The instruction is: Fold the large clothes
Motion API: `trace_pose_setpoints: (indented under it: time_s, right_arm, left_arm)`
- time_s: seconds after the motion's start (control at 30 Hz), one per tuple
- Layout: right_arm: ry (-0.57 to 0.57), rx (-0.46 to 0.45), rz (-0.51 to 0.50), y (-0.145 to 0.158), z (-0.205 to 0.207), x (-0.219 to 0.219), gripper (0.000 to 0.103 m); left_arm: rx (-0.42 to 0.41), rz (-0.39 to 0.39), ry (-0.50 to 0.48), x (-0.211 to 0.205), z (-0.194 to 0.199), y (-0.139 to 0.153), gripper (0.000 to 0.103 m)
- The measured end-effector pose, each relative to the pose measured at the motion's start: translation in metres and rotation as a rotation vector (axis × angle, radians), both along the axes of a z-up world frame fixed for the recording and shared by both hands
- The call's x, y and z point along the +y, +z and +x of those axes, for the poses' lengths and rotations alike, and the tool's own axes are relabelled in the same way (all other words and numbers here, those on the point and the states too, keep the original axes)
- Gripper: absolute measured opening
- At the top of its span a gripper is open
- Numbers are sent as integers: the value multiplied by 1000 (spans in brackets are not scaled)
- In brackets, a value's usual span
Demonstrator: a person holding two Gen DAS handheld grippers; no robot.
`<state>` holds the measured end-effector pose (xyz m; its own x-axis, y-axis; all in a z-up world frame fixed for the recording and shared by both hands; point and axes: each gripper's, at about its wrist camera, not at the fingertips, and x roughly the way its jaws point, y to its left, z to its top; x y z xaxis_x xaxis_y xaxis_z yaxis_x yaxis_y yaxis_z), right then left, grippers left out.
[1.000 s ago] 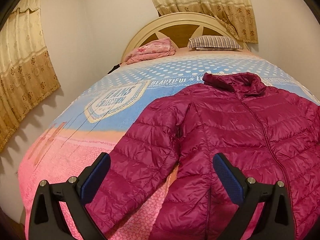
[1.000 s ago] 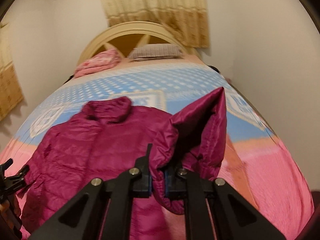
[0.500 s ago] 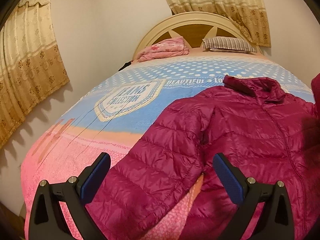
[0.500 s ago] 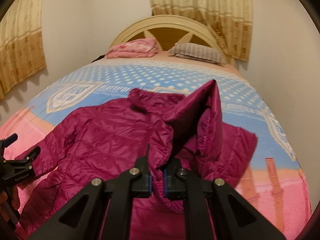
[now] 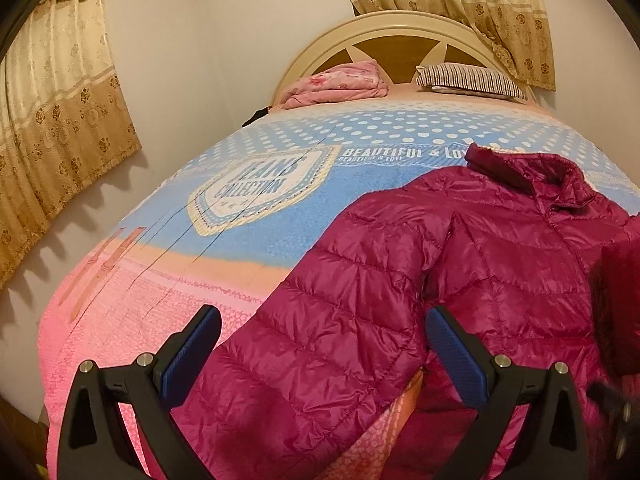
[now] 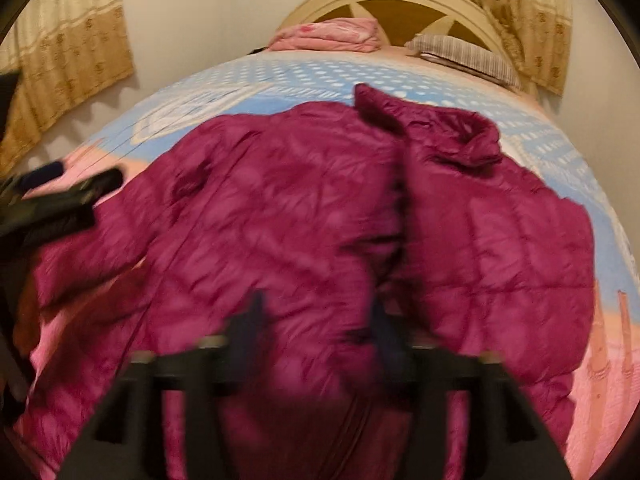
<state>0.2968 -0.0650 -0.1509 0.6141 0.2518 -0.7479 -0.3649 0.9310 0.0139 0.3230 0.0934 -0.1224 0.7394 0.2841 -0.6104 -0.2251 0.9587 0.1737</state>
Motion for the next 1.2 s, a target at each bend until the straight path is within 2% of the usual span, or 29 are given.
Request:
trace_pose_setpoints:
  time_s: [0.03, 0.2, 0.3, 0.37, 0.5, 0.67, 0.83, 0.9, 0.93, 0.97, 1.0, 1.03, 1.07, 1.13, 1.17, 1.2]
  right_arm:
    - [10, -19, -13, 1, -11, -2, 76]
    - [57, -36, -33, 6, -47, -14, 77]
    - [50, -53, -50, 8, -63, -26, 84]
    - [45, -58, -34, 8, -74, -35, 84]
    - [22, -30, 0, 4, -82, -52, 84]
    - [3, -31, 26, -5, -88, -66, 85]
    - [-106, -34, 54, -18, -84, -86, 85]
    - [-139, -30, 74, -23, -85, -94, 89]
    - [-153, -31, 85, -27, -87, -97, 92]
    - [-161, -35, 91, -29, -88, -99, 93]
    - [-169, -36, 99, -31, -89, -101, 94]
    - [-175, -30, 114, -34, -89, -103, 94]
    - [-179, -30, 125, -33, -90, -105, 94]
    - [-185, -36, 142, -33, -90, -107, 97]
    - [-185, -30, 144, -34, -89, -107, 97]
    - [-185, -22, 144, -35, -88, -107, 98]
  left_arm:
    - [-6, -2, -3, -2, 0, 2, 102]
    - [-16, -49, -61, -27, 1, 19, 102]
    - [-32, -47, -104, -51, -2, 28, 102]
    - [-30, -61, -138, -68, -4, 32, 102]
    - [-38, -26, -189, -99, -9, 35, 102]
    - [-7, 5, -235, -127, -6, 24, 102]
    - [69, -72, -330, -158, 7, 3, 102]
    - [82, -65, -353, -170, 12, -5, 102]
    - [91, -70, -369, -173, 14, -9, 99]
    - [102, -73, -378, -176, 16, -13, 83]
    - [110, -73, -380, -179, 17, -16, 72]
    - [131, -89, -392, -179, 20, -20, 50]
    - [155, -117, -403, -179, 22, -24, 36]
    - [175, -160, -394, -174, 23, -28, 31]
    - [172, -170, -398, -173, 23, -29, 22]
    - [168, -177, -408, -172, 21, -29, 17]
